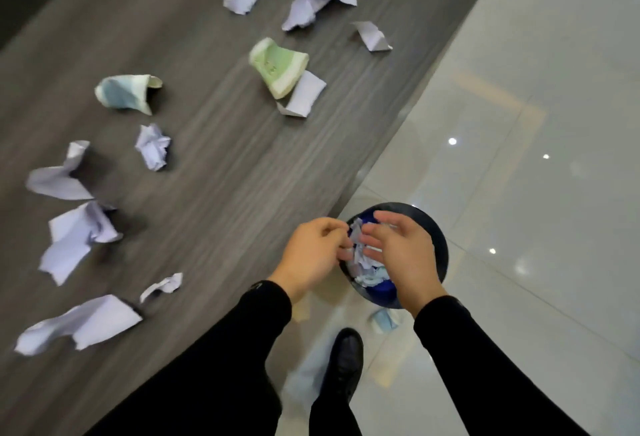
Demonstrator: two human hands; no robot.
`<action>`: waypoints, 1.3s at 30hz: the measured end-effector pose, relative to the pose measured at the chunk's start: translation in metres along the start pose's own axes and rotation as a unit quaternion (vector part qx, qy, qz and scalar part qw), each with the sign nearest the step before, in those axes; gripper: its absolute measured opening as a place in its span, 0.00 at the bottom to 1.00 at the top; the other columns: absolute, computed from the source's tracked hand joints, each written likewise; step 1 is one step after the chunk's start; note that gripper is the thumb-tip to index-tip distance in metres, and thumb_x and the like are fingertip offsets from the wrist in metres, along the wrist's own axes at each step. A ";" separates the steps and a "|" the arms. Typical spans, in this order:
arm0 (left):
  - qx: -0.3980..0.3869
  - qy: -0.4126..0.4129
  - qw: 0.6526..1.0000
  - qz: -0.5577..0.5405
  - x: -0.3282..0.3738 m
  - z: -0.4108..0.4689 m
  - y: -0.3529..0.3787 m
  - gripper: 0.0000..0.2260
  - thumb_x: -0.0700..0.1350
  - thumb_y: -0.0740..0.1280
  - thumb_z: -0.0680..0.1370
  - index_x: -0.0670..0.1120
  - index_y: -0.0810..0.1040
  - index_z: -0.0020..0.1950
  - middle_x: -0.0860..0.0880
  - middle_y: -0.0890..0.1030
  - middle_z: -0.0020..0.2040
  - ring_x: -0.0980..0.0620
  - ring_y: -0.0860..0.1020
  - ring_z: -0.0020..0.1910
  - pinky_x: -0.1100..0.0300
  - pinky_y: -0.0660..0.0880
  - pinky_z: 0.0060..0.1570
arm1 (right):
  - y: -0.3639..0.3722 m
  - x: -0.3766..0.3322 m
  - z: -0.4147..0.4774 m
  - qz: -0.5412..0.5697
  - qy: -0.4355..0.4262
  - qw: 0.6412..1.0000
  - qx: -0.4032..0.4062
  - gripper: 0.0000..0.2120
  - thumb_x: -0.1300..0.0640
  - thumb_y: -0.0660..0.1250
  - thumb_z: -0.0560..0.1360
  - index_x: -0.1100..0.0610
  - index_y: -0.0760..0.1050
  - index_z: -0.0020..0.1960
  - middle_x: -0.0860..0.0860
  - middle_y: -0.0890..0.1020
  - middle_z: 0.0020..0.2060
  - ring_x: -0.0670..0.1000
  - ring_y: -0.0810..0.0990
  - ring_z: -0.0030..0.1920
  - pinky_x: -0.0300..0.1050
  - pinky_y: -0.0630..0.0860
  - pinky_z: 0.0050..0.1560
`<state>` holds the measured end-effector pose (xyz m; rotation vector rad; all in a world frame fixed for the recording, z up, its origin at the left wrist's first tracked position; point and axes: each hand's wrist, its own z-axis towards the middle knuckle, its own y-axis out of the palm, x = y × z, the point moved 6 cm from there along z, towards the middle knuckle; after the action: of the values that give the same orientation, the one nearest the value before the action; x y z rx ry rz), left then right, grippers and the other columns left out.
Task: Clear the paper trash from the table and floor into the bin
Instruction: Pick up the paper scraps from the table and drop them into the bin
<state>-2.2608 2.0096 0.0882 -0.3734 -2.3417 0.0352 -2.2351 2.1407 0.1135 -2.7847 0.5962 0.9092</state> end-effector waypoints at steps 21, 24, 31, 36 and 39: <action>0.265 0.017 0.897 0.354 -0.101 -0.141 -0.290 0.23 0.56 0.71 0.69 0.55 0.75 0.64 0.44 0.65 0.73 0.42 0.60 0.70 0.52 0.57 0.69 | 0.256 0.088 -0.092 -0.613 -0.314 0.710 -0.146 0.15 0.56 0.69 0.71 0.55 0.78 0.57 0.55 0.72 0.57 0.58 0.72 0.58 0.46 0.70 0.58; 0.216 0.014 0.885 0.413 -0.117 -0.126 -0.275 0.21 0.56 0.65 0.74 0.57 0.71 0.67 0.45 0.59 0.76 0.44 0.55 0.74 0.49 0.54 0.71 | 0.262 0.085 -0.082 -0.640 -0.321 0.683 -0.148 0.08 0.57 0.67 0.74 0.60 0.79 0.49 0.59 0.76 0.51 0.60 0.76 0.53 0.48 0.70 0.52; 0.379 0.043 0.915 0.133 -0.107 -0.133 -0.311 0.09 0.33 0.59 0.74 0.43 0.76 0.47 0.45 0.80 0.43 0.42 0.75 0.45 0.60 0.62 0.39 | 0.267 0.053 -0.077 -0.457 -0.266 0.838 -0.139 0.10 0.65 0.55 0.76 0.54 0.71 0.49 0.55 0.78 0.42 0.56 0.79 0.45 0.47 0.73 0.50; 0.407 0.011 0.913 0.024 -0.074 -0.123 -0.342 0.09 0.47 0.58 0.77 0.51 0.76 0.53 0.47 0.83 0.46 0.41 0.78 0.50 0.57 0.69 0.43 | 0.296 0.026 -0.083 -0.376 -0.248 0.887 -0.106 0.22 0.45 0.62 0.74 0.53 0.68 0.65 0.48 0.74 0.47 0.49 0.74 0.49 0.43 0.67 0.51; 0.297 -0.038 0.939 0.169 -0.062 -0.096 -0.335 0.20 0.59 0.63 0.72 0.51 0.75 0.60 0.47 0.83 0.54 0.42 0.78 0.55 0.58 0.69 0.45 | 0.325 0.030 -0.082 -0.421 -0.220 0.865 -0.163 0.21 0.46 0.66 0.73 0.54 0.72 0.62 0.46 0.79 0.45 0.48 0.76 0.48 0.40 0.67 0.48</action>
<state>-2.2381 1.6639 0.1598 -0.4629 -2.1802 0.9109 -2.3042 1.8142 0.1548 -2.4818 -0.8508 1.3904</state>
